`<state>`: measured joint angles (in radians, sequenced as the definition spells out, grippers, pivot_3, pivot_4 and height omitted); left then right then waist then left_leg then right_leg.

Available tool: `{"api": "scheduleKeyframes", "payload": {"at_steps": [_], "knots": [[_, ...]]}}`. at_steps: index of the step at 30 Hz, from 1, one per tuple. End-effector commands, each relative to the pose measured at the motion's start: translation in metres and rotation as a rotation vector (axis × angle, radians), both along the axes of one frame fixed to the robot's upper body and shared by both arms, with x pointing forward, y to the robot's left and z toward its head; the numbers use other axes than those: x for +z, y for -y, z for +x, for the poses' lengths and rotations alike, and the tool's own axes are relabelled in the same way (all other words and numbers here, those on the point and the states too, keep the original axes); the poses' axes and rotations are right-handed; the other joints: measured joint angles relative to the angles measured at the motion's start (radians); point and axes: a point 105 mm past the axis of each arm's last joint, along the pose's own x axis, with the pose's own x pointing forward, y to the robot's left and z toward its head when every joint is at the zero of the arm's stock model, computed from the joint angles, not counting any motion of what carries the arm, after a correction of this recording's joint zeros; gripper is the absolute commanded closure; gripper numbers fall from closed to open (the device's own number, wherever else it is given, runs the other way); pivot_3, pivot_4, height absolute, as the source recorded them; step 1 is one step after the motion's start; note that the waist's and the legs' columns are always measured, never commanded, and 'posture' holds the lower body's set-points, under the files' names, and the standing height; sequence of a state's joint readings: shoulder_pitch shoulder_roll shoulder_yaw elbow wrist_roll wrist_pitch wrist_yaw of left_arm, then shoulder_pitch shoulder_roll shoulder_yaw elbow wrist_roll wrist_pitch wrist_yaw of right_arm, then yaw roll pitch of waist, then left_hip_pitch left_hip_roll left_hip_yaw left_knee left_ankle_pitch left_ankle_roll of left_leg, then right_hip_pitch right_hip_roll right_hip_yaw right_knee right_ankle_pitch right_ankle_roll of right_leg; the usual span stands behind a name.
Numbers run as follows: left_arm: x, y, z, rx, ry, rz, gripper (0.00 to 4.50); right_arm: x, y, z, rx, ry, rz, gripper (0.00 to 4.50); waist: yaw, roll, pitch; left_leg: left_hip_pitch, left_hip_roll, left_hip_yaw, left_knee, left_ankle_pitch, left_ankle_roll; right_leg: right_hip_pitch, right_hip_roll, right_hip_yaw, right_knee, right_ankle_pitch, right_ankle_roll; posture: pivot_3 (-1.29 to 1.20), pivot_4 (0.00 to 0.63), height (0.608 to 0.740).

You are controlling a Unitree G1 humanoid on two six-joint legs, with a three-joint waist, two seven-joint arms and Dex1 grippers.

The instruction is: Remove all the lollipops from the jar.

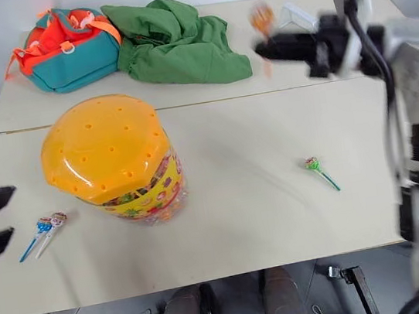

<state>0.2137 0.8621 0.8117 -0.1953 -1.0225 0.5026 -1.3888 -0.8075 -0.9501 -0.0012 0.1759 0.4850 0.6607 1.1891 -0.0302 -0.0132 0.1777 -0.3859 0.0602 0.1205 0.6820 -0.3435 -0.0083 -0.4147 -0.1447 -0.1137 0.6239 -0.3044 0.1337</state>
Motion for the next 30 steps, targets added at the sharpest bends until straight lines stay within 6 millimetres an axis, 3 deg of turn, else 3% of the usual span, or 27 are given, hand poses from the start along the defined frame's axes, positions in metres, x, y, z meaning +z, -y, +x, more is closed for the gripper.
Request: {"api": "scheduleKeyframes", "payload": {"at_steps": [1,4,9,11,15,19,25,27,30], "knots": [[-0.004,-0.001,-0.004,0.002,0.070,0.097,0.68,-0.044,0.056,0.001,-0.163,-0.001,-0.342,4.48,0.000,0.000,0.000,0.000,0.000,0.000,0.000,0.000,0.000,0.000,0.000,0.000,0.000,0.000,0.000,0.00,0.150,0.740],[-0.008,0.002,-0.002,0.008,0.107,0.123,0.68,-0.078,0.085,-0.002,-0.281,-0.067,-0.393,4.48,-0.005,0.001,0.001,0.001,0.001,0.005,0.001,0.000,0.000,-0.001,0.000,0.001,-0.002,0.000,0.000,0.00,0.150,0.740],[-0.008,0.006,0.000,0.012,0.150,0.122,0.68,-0.109,0.108,-0.004,-0.416,-0.132,-0.471,4.48,-0.006,0.002,0.001,0.002,0.002,0.006,0.002,0.000,0.000,-0.001,0.000,0.001,0.001,0.000,0.000,0.00,0.150,0.740],[-0.009,0.006,0.000,0.011,0.152,0.122,0.68,-0.113,0.106,-0.007,-0.395,-0.152,-0.444,4.48,-0.002,0.002,0.001,0.002,0.002,0.006,0.002,0.000,0.000,-0.001,0.000,0.001,0.001,0.000,0.000,0.00,0.150,0.740],[-0.011,0.006,0.001,0.014,0.153,0.125,0.68,-0.107,0.103,-0.010,-0.375,-0.140,-0.371,3.48,0.003,0.002,0.001,0.002,0.002,0.006,0.002,0.000,0.000,-0.001,0.000,0.001,0.000,0.000,0.000,0.00,0.150,0.740],[-0.012,0.002,0.005,0.039,0.138,0.127,0.68,-0.084,0.079,-0.014,-0.203,-0.027,-0.239,2.14,0.003,0.002,0.001,0.002,0.002,0.005,0.002,0.000,0.000,0.000,0.000,0.001,0.000,0.000,0.000,0.00,0.150,0.740],[-0.024,-0.019,0.025,0.223,0.071,0.196,0.68,-0.015,0.021,-0.030,0.139,0.281,0.113,0.17,0.001,0.002,0.001,0.002,0.002,0.005,0.002,0.000,0.000,0.000,0.000,0.001,0.001,0.000,0.000,0.00,0.150,0.740],[-0.035,-0.029,0.030,0.314,0.060,0.250,0.68,-0.006,-0.001,-0.036,0.243,0.321,0.157,0.04,0.000,0.002,0.001,0.002,0.002,0.005,0.002,0.000,0.000,0.000,0.000,0.001,0.001,0.000,0.000,0.00,0.150,0.740],[-0.048,-0.043,0.036,0.448,0.065,0.313,0.68,-0.017,-0.034,-0.048,0.413,0.346,0.142,0.04,0.002,0.002,0.001,0.003,0.002,0.004,0.002,0.000,0.000,0.000,0.000,0.000,0.002,0.000,0.000,0.00,0.150,0.740]]}}
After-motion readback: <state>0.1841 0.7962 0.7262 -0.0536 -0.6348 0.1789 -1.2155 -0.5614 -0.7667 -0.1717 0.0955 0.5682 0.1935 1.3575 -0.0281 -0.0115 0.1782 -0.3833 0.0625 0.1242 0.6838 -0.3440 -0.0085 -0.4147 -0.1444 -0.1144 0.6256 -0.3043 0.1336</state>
